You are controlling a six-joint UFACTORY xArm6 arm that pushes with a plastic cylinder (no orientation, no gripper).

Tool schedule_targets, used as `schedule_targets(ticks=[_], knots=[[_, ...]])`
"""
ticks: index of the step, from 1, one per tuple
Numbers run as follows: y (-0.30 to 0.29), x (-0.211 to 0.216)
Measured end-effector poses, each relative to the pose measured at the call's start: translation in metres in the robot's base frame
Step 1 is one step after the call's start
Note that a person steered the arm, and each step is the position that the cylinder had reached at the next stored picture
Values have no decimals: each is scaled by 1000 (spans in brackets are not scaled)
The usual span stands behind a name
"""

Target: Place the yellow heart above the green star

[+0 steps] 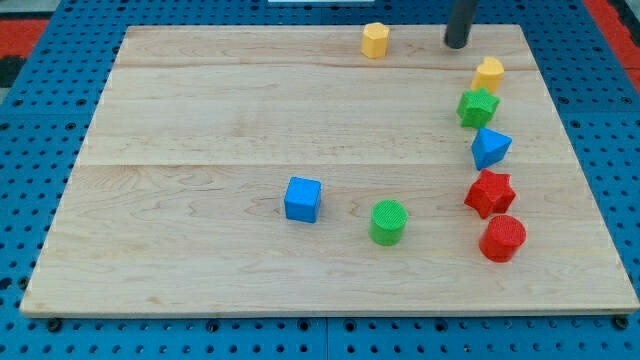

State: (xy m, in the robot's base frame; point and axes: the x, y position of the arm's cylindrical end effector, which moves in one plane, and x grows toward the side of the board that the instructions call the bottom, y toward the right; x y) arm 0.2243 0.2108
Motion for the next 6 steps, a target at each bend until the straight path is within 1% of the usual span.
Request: schedule_targets(ticks=[1,2,4,6], knots=[[71,37],[75,74],[34,81],[11,56]])
